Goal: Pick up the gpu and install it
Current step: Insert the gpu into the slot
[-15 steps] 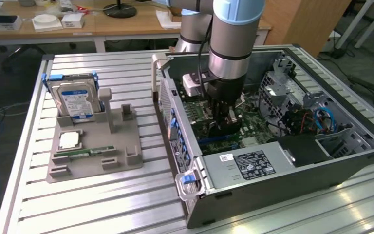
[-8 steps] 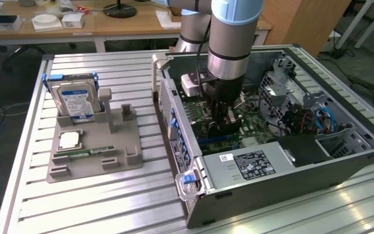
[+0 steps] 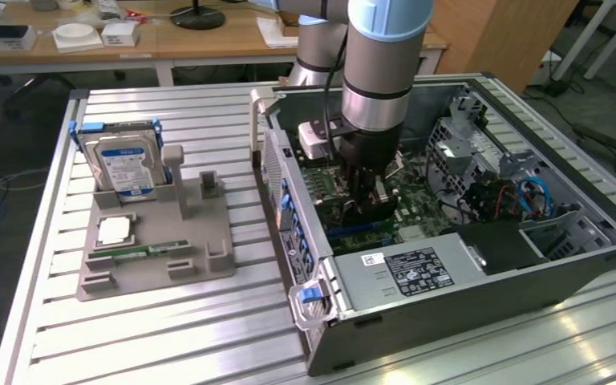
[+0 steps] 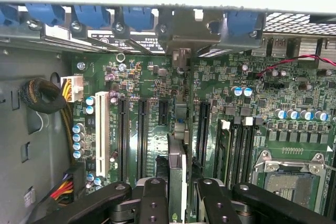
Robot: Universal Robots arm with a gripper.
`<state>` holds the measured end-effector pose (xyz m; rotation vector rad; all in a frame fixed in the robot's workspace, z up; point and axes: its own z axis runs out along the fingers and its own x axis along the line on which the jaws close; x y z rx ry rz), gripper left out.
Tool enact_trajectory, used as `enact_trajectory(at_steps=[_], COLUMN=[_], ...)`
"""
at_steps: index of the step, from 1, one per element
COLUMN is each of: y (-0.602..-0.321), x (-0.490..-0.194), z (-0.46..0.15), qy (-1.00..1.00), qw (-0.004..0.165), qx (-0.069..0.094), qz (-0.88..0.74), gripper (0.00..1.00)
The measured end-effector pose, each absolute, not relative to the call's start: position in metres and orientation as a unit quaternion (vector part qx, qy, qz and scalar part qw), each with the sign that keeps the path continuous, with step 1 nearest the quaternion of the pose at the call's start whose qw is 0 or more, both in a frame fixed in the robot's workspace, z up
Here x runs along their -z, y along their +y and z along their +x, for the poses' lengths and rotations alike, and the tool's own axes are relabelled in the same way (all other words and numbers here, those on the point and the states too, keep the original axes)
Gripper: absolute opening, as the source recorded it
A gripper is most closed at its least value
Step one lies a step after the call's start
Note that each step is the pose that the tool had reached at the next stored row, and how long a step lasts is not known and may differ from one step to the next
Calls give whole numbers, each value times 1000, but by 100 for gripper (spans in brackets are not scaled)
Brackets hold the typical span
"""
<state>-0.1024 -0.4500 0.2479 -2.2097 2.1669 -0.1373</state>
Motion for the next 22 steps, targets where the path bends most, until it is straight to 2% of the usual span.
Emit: enact_trajectory(at_steps=[22], y=[-449], x=[-243], z=[-102], qy=[697], qw=[22], qx=[44], qz=[-715], gripper=[26])
